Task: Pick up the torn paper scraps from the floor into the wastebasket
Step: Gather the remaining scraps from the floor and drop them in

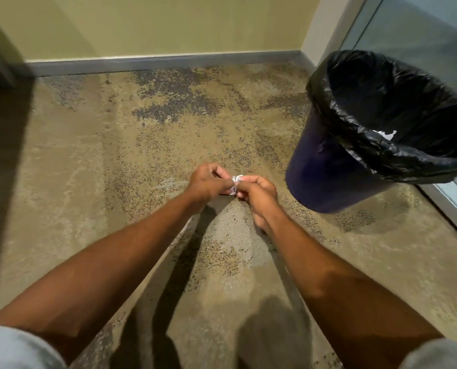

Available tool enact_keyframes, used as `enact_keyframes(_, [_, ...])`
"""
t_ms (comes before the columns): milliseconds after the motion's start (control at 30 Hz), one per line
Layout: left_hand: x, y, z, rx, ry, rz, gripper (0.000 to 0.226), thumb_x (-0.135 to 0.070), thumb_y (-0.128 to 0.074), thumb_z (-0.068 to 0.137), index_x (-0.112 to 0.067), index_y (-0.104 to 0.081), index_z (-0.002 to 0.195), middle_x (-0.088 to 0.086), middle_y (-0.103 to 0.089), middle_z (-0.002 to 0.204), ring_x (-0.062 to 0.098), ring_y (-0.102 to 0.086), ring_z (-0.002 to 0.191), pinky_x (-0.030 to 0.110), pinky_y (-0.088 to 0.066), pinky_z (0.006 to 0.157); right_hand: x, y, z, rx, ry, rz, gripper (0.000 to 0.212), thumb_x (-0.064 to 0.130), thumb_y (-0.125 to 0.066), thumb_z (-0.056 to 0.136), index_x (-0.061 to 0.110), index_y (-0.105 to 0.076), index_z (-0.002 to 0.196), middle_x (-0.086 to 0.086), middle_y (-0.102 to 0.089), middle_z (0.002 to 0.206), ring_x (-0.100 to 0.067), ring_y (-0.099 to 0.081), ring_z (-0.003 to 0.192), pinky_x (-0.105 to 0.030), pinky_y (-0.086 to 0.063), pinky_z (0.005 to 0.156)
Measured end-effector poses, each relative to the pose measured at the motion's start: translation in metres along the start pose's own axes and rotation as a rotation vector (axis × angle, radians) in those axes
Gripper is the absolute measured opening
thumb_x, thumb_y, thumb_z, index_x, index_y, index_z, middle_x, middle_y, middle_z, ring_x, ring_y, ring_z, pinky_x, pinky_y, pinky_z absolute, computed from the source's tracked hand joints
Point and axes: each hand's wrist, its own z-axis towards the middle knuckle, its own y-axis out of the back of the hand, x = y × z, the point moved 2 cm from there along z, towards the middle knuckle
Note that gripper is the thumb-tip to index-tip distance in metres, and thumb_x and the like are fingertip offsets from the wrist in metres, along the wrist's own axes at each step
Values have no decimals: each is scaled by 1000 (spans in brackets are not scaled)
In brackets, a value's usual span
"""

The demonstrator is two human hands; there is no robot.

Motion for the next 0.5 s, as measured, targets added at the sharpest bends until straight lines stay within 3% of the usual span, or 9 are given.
enact_keyframes(133, [-17,-2,-32,60,48,-102,29,7,-80,83,7,-64,108,21,-72,105,29,-76,90,38,-67,82,2,4,-39,94,-64,221,18,-8,-65,95,-4,-67,112,-16,-73,97,-16,-66,75,-27,-56,71])
enact_keyframes(300, [-61,5,-61,172,64,-391,22,9,-74,88,0,-66,106,23,-70,110,25,-74,87,28,-65,76,47,0,-76,180,14,378,24,-14,-64,93,-5,-63,115,-17,-72,90,-17,-69,73,-25,-57,72])
enact_keyframes(500, [-143,5,-88,253,-90,-625,15,12,-65,94,-3,-65,93,17,-70,91,16,-68,75,21,-62,70,135,-5,-121,248,228,309,21,-11,-67,92,1,-63,107,-14,-73,82,-18,-68,74,-23,-54,70])
